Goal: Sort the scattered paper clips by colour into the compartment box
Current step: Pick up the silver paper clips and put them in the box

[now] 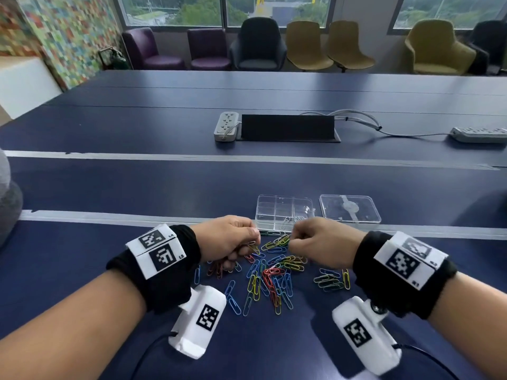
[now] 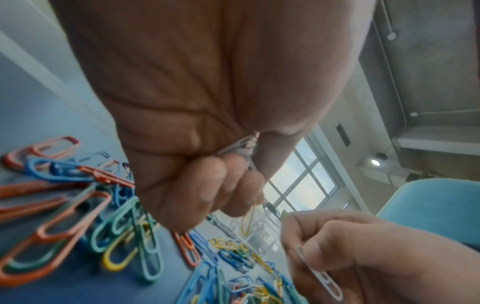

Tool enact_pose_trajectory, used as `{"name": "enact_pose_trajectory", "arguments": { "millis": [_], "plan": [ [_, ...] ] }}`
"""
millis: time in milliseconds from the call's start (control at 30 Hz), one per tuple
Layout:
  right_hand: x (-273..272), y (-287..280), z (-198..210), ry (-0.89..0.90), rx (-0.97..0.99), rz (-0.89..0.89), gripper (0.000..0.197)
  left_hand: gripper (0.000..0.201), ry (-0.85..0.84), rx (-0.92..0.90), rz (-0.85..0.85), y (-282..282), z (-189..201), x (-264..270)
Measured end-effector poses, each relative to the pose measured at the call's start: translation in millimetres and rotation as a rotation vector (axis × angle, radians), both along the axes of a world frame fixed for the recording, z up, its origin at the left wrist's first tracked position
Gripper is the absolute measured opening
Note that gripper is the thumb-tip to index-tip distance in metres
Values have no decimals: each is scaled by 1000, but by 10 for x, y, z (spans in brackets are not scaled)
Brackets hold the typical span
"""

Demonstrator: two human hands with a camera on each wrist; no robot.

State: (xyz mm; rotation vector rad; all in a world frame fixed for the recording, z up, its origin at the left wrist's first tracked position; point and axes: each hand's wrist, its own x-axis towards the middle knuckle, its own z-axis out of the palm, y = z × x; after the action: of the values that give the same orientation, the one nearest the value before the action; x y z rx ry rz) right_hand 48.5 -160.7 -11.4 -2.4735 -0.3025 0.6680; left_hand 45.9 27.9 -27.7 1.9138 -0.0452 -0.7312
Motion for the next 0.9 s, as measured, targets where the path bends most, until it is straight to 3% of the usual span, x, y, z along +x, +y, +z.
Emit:
{"name": "enact_pose_trajectory", "arguments": {
  "millis": [167, 367, 467, 533, 633, 767, 900],
  "plan": [
    [7, 84, -31, 259, 324, -107, 23, 23, 22, -113, 2, 27, 8, 18],
    [-23, 162, -78, 402, 510, -255, 17, 31, 86, -212, 34, -26, 2, -4],
    [-23, 182, -96, 376, 521, -256, 12, 25, 123, -293, 90, -48, 16, -6],
    [-23, 179, -113, 326, 489, -198, 7, 11, 158, -364, 101, -48, 40, -4],
    [-17, 141, -168, 292, 439, -98, 7, 9, 191, -436, 105, -48, 65, -5],
    [-11, 78, -209, 225, 382, -36, 16, 13, 151, -409, 114, -67, 37, -7],
    [10, 11, -200, 207, 494, -85, 15, 15, 131, -365, 125, -50, -25, 1]
  ]
}}
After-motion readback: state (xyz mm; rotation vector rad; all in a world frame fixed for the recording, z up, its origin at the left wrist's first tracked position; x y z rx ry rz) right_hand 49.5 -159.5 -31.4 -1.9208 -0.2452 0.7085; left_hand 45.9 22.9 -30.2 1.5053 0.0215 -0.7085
